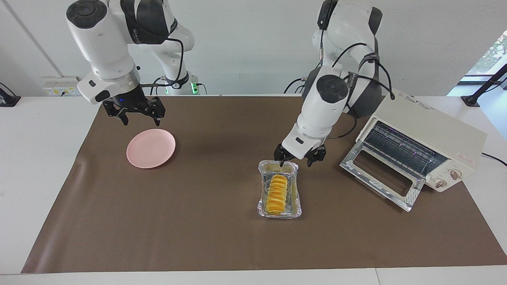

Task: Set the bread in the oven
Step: 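Reach the left gripper to the foil tray while the right gripper withdraws, then grasp the foil tray with the left gripper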

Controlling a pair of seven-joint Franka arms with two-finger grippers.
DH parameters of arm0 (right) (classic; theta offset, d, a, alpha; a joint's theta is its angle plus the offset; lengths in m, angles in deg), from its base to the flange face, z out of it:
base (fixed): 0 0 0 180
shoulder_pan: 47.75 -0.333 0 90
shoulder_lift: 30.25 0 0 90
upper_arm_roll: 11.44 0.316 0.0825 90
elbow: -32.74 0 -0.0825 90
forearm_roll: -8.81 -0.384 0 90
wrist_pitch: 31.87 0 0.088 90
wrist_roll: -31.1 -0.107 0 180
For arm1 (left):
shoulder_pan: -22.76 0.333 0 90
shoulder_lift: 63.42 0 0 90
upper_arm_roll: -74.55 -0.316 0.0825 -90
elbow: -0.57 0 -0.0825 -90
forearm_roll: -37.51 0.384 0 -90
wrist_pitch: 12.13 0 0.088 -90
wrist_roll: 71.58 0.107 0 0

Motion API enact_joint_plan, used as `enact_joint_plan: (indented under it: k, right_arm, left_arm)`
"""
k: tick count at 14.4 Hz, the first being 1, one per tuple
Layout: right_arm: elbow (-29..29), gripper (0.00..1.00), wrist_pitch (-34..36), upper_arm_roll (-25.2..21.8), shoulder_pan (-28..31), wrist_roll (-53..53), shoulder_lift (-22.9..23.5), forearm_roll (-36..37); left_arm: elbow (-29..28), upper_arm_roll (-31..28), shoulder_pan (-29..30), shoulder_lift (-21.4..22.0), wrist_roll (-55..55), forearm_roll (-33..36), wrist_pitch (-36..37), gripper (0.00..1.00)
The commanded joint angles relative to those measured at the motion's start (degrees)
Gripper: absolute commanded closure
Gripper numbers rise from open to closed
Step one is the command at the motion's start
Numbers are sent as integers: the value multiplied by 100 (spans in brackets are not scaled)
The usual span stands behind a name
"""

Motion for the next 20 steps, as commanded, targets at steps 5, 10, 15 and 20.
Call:
enact_joint_plan:
  k: [5, 10, 15, 20]
  right_arm:
    - [-983, 0, 47, 81, 496, 403, -736, -27]
    - [-932, 0, -216, 73, 601, 403, -701, -27]
    - [-914, 0, -340, 55, 830, 377, -684, -554]
    - [-923, 0, -340, 55, 830, 412, -684, -528]
  left_arm:
    - [304, -654, -1064, -738, -523, 91, -489, 0]
    - [-224, -663, -1292, -843, -715, 100, -1185, 0]
    - [-330, -663, -1240, -861, -734, 109, -1326, 0]
    - [-453, -654, -1222, -835, -752, 92, -1378, 24]
